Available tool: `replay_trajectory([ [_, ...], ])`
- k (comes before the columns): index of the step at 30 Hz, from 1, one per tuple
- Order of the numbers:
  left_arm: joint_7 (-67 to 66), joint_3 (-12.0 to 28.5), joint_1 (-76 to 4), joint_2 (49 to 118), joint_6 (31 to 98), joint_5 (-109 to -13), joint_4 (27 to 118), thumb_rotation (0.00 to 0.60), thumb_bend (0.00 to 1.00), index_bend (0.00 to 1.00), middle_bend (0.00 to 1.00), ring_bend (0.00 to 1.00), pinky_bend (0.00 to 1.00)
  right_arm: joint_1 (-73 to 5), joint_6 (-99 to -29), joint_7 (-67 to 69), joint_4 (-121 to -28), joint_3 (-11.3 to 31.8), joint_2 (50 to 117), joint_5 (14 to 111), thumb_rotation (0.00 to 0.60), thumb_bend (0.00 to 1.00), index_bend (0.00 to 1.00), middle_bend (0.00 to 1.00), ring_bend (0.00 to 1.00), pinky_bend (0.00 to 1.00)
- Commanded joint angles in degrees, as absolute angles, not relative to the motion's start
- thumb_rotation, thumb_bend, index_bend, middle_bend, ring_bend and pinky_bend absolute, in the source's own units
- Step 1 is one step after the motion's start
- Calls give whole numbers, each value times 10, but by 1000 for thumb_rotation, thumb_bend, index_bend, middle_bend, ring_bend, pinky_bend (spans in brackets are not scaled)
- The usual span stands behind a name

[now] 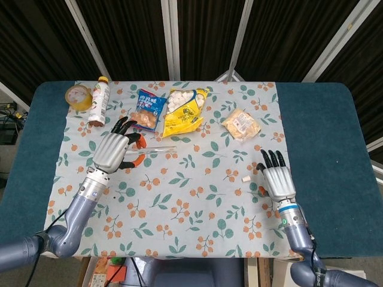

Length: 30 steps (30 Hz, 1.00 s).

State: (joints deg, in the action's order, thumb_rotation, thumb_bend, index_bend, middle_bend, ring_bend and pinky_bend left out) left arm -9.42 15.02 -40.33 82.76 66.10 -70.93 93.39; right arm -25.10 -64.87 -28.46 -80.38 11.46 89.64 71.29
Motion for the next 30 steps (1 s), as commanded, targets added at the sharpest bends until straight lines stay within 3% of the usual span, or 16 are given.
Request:
replay_trajectory([
  [1, -94, 149, -402, 826, 662, -710, 937, 600, 768, 653, 646, 138, 0, -266, -631, -282, -778, 110, 900, 722, 600, 246, 428, 112, 0, 0],
  [30, -110, 146, -399, 839, 667, -702, 935, 600, 770, 658, 646, 138, 0, -305, -605, -235, -690, 93, 946, 731, 600, 277, 504, 141, 9, 0],
])
